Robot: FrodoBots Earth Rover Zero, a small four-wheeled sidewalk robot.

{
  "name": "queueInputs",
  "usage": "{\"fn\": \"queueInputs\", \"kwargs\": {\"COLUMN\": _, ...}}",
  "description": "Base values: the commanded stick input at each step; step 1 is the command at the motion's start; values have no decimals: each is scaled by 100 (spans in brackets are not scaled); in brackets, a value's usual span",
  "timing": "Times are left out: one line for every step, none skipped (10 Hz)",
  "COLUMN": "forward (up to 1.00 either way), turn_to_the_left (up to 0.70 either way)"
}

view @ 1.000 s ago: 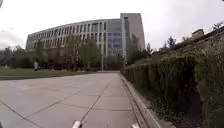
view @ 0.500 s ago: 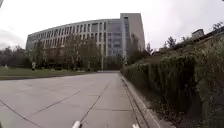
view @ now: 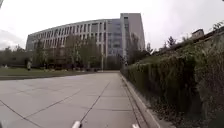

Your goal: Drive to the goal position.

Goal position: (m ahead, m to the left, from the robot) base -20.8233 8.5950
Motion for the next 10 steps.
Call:
{"fn": "queueInputs", "kwargs": {"forward": 7, "turn_to_the_left": 0}}
{"fn": "queueInputs", "kwargs": {"forward": 6, "turn_to_the_left": 0}}
{"fn": "queueInputs", "kwargs": {"forward": 7, "turn_to_the_left": 0}}
{"fn": "queueInputs", "kwargs": {"forward": 6, "turn_to_the_left": 0}}
{"fn": "queueInputs", "kwargs": {"forward": 6, "turn_to_the_left": 0}}
{"fn": "queueInputs", "kwargs": {"forward": 6, "turn_to_the_left": 0}}
{"fn": "queueInputs", "kwargs": {"forward": 7, "turn_to_the_left": 0}}
{"fn": "queueInputs", "kwargs": {"forward": 7, "turn_to_the_left": 0}}
{"fn": "queueInputs", "kwargs": {"forward": 6, "turn_to_the_left": 0}}
{"fn": "queueInputs", "kwargs": {"forward": 7, "turn_to_the_left": 0}}
